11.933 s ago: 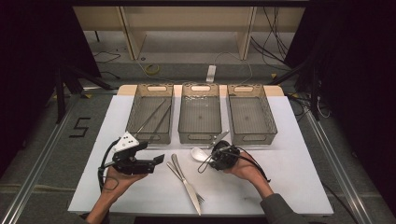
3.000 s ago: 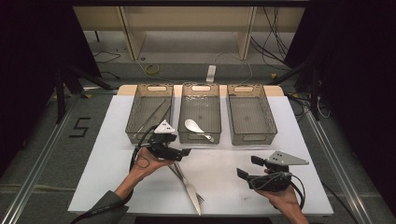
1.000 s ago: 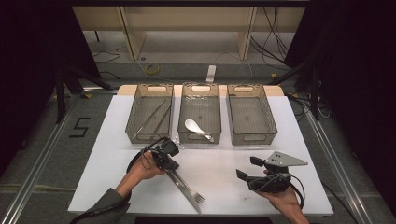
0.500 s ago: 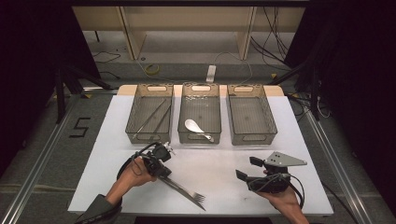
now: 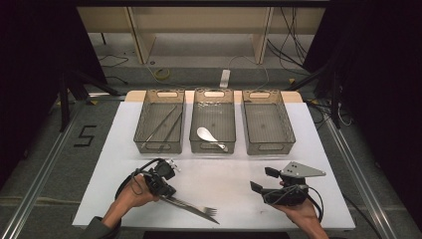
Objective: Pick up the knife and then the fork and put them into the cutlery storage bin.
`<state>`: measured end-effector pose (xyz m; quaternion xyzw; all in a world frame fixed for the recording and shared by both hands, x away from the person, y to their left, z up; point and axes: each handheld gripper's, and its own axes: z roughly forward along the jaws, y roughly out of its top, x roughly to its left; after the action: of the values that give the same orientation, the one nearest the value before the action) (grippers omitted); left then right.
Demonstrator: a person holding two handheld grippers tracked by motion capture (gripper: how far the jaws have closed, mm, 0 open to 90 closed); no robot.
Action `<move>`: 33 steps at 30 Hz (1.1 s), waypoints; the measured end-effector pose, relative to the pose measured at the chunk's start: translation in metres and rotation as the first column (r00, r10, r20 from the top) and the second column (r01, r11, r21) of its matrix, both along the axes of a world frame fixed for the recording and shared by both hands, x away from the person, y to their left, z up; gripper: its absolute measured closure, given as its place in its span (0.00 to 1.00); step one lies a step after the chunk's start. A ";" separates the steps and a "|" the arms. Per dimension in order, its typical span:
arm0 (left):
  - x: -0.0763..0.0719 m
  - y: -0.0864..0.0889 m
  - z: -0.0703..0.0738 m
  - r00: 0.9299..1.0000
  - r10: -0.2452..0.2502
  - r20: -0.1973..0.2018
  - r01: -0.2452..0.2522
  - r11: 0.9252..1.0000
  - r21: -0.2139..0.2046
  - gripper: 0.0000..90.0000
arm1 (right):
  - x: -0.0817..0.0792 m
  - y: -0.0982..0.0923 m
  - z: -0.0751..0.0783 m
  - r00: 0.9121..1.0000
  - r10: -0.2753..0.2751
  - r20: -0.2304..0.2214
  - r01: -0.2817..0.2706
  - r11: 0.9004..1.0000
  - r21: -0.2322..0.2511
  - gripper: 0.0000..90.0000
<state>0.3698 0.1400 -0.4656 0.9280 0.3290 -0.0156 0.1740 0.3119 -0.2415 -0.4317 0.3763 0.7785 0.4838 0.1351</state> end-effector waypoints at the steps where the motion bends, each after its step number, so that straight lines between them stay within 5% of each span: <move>1: -0.001 0.001 0.000 1.000 -0.001 -0.006 0.001 1.000 0.000 0.99 | 0.000 0.000 0.000 1.000 0.000 -0.001 0.000 1.000 -0.001 0.28; 15: -0.009 0.005 0.002 1.000 -0.031 -0.002 0.031 0.999 0.042 0.98 | 0.000 0.002 0.001 1.000 0.008 0.001 -0.008 1.000 -0.002 0.28; 22: -0.013 0.010 0.019 0.998 -0.044 0.043 0.044 0.999 -0.003 0.77 | 0.001 0.002 0.000 1.000 0.008 -0.003 -0.008 1.000 -0.002 0.28; 28: -0.023 0.012 0.021 0.997 -0.072 0.039 0.071 0.997 0.040 0.47 | 0.001 0.003 0.000 1.000 0.009 -0.004 -0.009 1.000 -0.003 0.28; 33: -0.031 0.011 0.015 0.994 -0.107 0.028 0.104 0.991 0.079 0.32 | 0.001 0.003 0.000 1.000 0.009 -0.004 -0.009 1.000 -0.002 0.28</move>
<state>0.3389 0.1515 -0.4502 0.9503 0.2770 0.0029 0.1423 0.3131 -0.2388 -0.4318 0.3737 0.7809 0.4828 0.1320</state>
